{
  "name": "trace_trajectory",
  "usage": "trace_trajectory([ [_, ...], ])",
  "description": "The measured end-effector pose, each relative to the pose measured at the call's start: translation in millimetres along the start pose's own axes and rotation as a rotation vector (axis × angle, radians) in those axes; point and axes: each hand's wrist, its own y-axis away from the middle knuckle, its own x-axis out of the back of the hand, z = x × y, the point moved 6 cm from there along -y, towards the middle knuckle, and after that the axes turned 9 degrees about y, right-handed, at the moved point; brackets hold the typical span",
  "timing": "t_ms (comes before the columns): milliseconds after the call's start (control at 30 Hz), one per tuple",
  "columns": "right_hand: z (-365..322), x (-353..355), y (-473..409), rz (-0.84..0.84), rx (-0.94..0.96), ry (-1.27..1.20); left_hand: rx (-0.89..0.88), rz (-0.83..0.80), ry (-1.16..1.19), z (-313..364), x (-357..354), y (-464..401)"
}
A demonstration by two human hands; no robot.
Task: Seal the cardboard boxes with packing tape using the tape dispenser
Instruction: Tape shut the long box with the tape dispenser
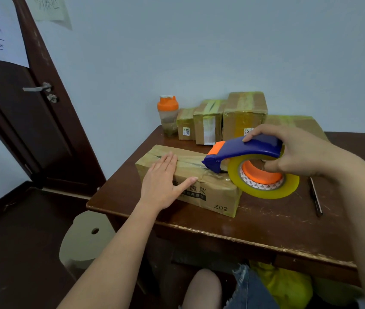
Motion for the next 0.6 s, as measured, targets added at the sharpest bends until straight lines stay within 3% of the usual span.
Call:
trace_trajectory([
  [267,8,-8,-3,0.043,-0.049,-0.014,-0.043,0.007,0.039,2,0,2],
  [433,6,-7,-2,0.041,-0.057,0.011,-0.204,0.078,0.123,24,2,9],
  [600,0,-7,-8,0.028,-0.063,0.060,-0.197,0.092,0.164,28,-1,10],
])
